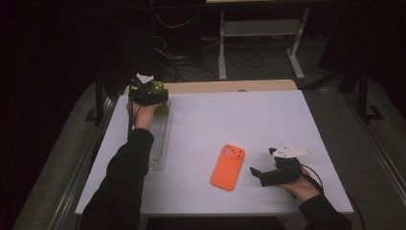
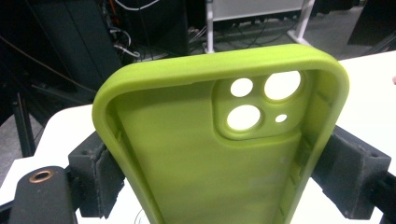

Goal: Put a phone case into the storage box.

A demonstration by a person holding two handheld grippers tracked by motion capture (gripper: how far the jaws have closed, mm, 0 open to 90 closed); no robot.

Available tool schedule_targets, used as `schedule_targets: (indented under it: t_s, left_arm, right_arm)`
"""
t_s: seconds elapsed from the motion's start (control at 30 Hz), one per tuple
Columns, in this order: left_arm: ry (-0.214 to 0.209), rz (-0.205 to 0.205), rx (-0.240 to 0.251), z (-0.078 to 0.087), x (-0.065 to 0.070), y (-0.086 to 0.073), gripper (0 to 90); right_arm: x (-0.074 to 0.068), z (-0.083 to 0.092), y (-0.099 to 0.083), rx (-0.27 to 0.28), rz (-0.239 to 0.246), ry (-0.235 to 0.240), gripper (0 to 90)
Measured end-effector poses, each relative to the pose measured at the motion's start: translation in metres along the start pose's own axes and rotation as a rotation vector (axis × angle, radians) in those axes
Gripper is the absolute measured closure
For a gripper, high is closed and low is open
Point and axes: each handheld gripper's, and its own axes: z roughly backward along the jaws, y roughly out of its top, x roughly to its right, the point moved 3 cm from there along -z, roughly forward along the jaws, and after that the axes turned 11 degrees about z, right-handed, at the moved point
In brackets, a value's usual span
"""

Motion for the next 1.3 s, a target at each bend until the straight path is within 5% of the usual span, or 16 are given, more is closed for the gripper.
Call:
schedule_targets:
  t_s: [0.3,0.4,0.7,1.0,1.3]
  left_arm:
    - [0.018,-0.011,-0.008,-0.004,0.002,-0.005,11.8]
    - [0.005,0.036,0.014,-0.003,0.000,-0.003,4.5]
    - [-0.055,0.043,0.023,0.011,-0.003,0.005,0.0]
    - [-0.113,0.006,-0.006,0.037,-0.004,0.016,0.0]
    - [-0.222,-0.075,-0.045,0.071,0.018,0.019,0.0]
  right_arm:
    - [0.000,0.000,0.000,0.002,0.003,-0.002,0.0]
    - [0.000,0.000,0.001,0.003,0.002,0.000,0.0]
    - [-0.001,-0.001,0.001,0.000,0.006,-0.003,0.0]
    - [-0.002,-0.001,0.000,-0.009,0.005,-0.001,0.0]
    - [-0.001,0.000,-0.001,-0.017,0.002,-0.006,0.0]
